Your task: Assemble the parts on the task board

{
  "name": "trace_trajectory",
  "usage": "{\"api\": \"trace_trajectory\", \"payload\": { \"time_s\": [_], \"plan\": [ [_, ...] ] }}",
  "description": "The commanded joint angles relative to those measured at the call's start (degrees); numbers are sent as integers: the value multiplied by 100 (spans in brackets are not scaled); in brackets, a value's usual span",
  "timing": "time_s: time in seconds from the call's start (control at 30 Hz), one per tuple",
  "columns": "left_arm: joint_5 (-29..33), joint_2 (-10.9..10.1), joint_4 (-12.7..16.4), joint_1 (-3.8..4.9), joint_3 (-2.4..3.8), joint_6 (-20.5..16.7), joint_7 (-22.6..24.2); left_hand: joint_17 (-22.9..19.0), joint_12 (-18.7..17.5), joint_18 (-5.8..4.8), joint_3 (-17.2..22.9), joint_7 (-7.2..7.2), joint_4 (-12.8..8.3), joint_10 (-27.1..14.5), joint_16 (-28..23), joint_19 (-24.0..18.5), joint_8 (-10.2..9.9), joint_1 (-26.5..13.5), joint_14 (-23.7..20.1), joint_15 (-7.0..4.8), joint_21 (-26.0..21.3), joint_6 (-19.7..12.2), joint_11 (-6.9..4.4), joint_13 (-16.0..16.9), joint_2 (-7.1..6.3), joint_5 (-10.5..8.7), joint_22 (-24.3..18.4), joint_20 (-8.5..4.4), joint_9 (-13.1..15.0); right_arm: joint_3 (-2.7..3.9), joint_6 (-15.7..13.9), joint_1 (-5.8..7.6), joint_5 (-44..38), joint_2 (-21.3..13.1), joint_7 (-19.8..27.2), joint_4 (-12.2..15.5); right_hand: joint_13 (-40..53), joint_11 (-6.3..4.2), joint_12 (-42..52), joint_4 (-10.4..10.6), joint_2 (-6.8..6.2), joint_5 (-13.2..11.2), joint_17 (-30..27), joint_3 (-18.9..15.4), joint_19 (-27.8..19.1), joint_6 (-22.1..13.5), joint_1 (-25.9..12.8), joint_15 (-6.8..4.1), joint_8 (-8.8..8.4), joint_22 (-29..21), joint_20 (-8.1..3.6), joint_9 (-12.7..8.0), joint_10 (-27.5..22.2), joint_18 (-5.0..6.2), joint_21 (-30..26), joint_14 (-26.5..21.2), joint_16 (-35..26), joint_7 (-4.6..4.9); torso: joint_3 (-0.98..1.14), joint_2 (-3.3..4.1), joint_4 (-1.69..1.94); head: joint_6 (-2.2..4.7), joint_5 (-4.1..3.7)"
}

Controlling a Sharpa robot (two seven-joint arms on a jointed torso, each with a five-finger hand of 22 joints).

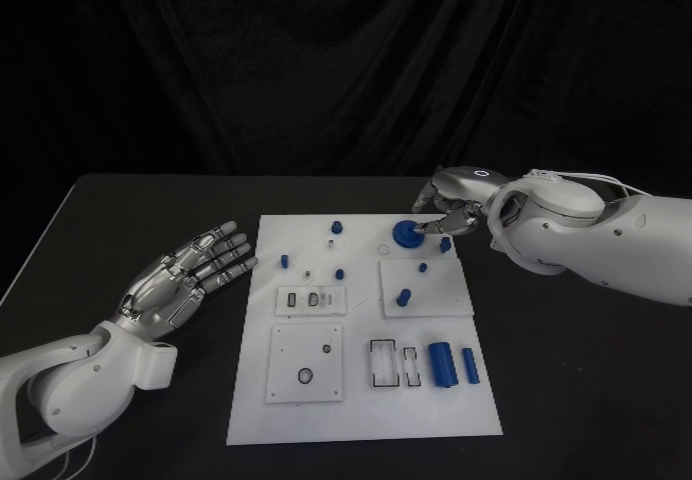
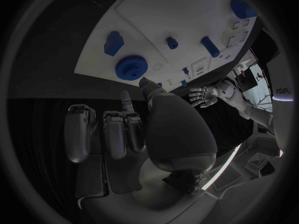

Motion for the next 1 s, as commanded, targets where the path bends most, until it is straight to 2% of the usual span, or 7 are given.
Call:
{"api": "trace_trajectory", "payload": {
  "time_s": [0.03,0.2,0.33,0.53,0.7,0.9,1.0],
  "plan": [
    [-7,0,3,12,-1,70,827,-6,30,-102,41,25,-8,2,20,-42,25,-55,-11,35,-31,5,38,3,-2,20,-8,18,3,6,194,-48,92,29,-242,-50,1505,-10,15,-2,-6,-95,1505,-57,66,-81,-53,18,-29,797,-7,-19,625,-90,65,620,14,1,-3,7,17,-16,-13],
    [-7,4,-8,12,-4,81,821,-7,32,-103,47,26,-8,2,18,-43,24,-59,-14,37,-32,6,38,3,0,21,-9,19,3,6,243,-139,-19,93,-241,-122,1505,-68,15,28,17,-258,1505,-166,311,-134,-104,-45,-21,1086,-60,-60,625,-170,276,620,14,-44,-7,12,18,-33,19],
    [-7,4,-14,12,-5,85,821,-7,32,-103,47,26,-8,2,18,-43,24,-59,-14,37,-32,6,38,3,0,21,-9,19,3,6,221,-188,-138,133,-244,-169,1505,-98,15,24,15,-266,1505,-196,391,-192,-102,-71,-41,1177,-86,-83,625,-199,341,620,14,-69,-8,8,14,-48,23],
    [-7,7,-23,12,-7,90,816,-9,38,-107,61,29,-8,1,16,-43,23,-70,-19,46,-32,3,37,4,3,23,-9,21,2,6,108,-243,-200,161,-192,-222,1505,-144,15,-39,4,-46,1505,-205,416,-336,-38,-113,-44,1208,-125,-124,625,-207,360,620,14,-117,-5,9,19,-46,19],
    [-7,13,-33,12,-8,95,812,-9,38,-107,61,29,-8,1,16,-43,23,-70,-19,46,-32,3,37,4,3,23,-9,21,2,6,49,-274,-219,174,-161,-241,1505,-147,15,-67,4,22,1505,-199,407,-324,-7,-118,-26,1199,-133,-122,625,-204,352,620,14,-116,-6,6,14,-56,23],
    [-7,24,-49,12,-12,104,801,-9,38,-107,61,29,-8,1,16,-43,23,-70,-19,46,-32,3,37,4,3,23,-9,21,2,6,34,-307,-302,202,-171,-271,1505,-155,15,-118,33,275,1505,-171,395,-171,35,-127,47,1190,-145,-70,625,-199,340,620,14,-124,-9,-1,9,-71,33],
    [-7,28,-55,12,-14,108,793,-9,38,-107,61,29,-8,1,16,-43,23,-70,-19,46,-32,3,37,4,3,23,-9,21,2,6,8,-319,-317,213,-180,-283,1505,-156,15,-134,57,465,1505,-145,371,23,31,-131,146,1167,-150,9,625,-190,317,620,14,-126,-8,-1,6,-78,38]
  ]
}}
